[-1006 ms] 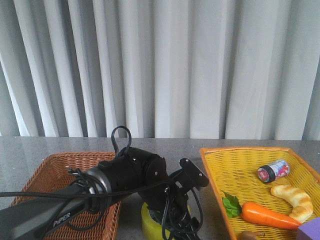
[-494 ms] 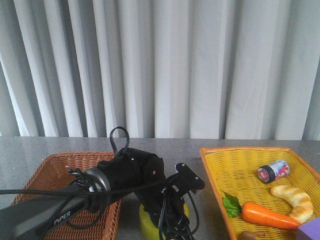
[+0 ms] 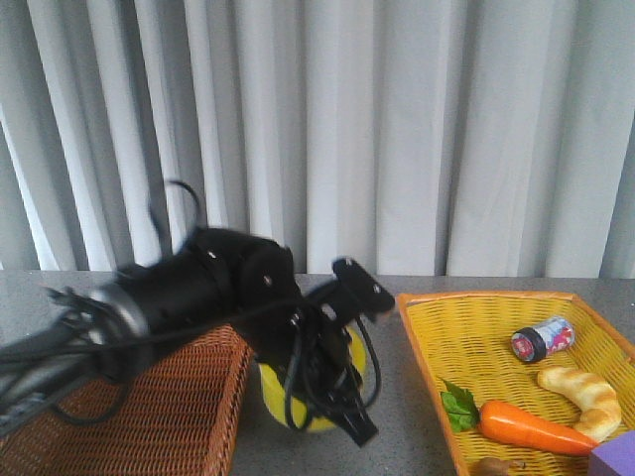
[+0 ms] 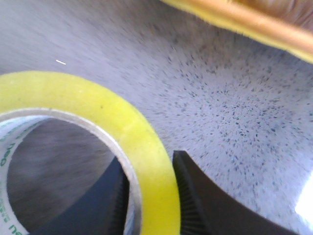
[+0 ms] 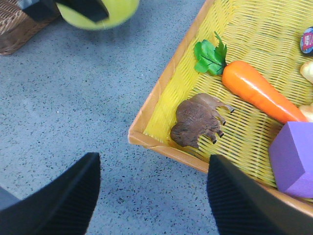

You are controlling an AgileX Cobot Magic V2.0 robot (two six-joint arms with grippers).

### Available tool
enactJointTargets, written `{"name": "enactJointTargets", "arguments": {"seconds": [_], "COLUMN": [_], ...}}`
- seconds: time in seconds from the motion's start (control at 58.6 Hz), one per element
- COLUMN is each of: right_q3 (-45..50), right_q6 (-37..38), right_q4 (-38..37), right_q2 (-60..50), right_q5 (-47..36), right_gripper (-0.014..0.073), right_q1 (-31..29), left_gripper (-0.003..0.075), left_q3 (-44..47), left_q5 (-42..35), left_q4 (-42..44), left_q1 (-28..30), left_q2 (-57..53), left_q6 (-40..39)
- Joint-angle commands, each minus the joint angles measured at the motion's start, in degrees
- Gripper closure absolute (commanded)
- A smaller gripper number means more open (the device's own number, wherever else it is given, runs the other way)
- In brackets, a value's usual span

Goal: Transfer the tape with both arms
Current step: 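Grasp the tape rim with the left gripper and lift it into the brown basket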

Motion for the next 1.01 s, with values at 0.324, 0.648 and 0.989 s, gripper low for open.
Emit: {"name": "enactJointTargets", "arguments": {"seconds": [0.324,0.648,0.989], "right_q3": [-1.4,-1.4,-1.4], "right_q6": [0.0,0.0,0.0], "right_q4": [-0.5,-0.5,-0.5], "right_q2": [-0.2,-0.2,-0.2], "right_q5": [-3.9,-3.9,-3.9], "right_gripper": [0.0138,0.0138,0.0138], "right_q1": [-0.3,-0.3,-0.3], "left_gripper": [0.0563,0.0563,0.054], "left_q3": [-1.9,-1.9,-1.9], "left_q5": [6.2,8.1,8.5], "left_q4": [4.6,4.7,4.2], "left_q1": [13.8,20.5,20.4], "left_q2": [-9.8,-2.3,4.1], "left_q6": [-6.7,-7.1,-7.1]}}
